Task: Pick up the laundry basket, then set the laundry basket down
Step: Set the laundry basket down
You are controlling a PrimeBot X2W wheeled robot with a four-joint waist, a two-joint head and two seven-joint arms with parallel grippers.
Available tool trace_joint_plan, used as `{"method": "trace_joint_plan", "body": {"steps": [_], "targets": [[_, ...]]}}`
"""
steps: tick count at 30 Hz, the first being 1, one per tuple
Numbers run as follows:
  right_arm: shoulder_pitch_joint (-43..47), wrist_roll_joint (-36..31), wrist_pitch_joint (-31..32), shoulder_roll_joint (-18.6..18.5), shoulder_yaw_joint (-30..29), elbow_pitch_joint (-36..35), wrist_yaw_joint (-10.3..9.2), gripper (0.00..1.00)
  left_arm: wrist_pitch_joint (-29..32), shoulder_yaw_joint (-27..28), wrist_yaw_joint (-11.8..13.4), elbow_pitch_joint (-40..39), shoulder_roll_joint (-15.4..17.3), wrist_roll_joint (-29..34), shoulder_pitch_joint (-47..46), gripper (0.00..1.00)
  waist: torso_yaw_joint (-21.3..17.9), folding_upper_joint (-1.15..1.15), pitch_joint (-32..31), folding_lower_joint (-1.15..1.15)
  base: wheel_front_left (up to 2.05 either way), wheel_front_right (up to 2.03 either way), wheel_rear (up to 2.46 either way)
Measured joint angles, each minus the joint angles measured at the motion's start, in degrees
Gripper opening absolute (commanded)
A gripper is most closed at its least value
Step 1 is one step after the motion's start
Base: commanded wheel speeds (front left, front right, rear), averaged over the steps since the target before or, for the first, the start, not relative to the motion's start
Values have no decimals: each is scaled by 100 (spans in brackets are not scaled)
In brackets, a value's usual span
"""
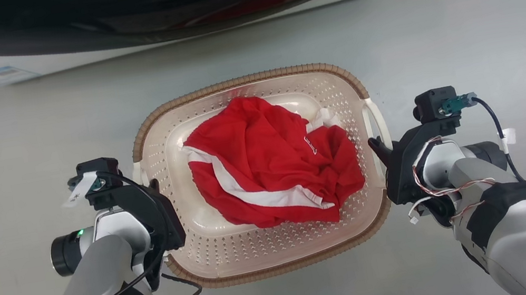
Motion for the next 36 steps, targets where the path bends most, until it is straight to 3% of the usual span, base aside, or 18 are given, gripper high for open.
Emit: {"method": "trace_joint_plan", "body": {"steps": [22,23,24,25,26,27,36], "targets": [[-31,-144,-438,-11,165,156,-24,0,-175,-411,1,-104,15,-261,-22,0,-10,0,394,0,0,0,0],[-35,-145,-453,-11,180,155,-24,16,-175,-427,1,-104,20,-264,-22,0,-10,0,395,0,0,0,0],[-36,-145,-503,-12,190,146,-24,38,-180,-449,4,-107,24,-264,-23,4,-9,0,396,-1,0,0,0],[-38,-146,-548,-12,199,138,-24,99,-213,-455,7,-114,25,-274,-23,44,-9,0,397,-1,0,0,0],[-46,-146,-569,-15,203,137,-24,100,-231,-459,4,-138,24,-311,-25,95,-8,0,398,-1,0,0,0],[-58,-147,-603,-16,209,136,-24,100,-234,-478,3,-156,23,-331,-36,100,-8,0,399,-2,0,0,0],[-131,-204,-843,-16,256,133,-24,100,-352,-601,9,-210,21,-497,-54,100,4,0,351,-1,0,0,0]]}}
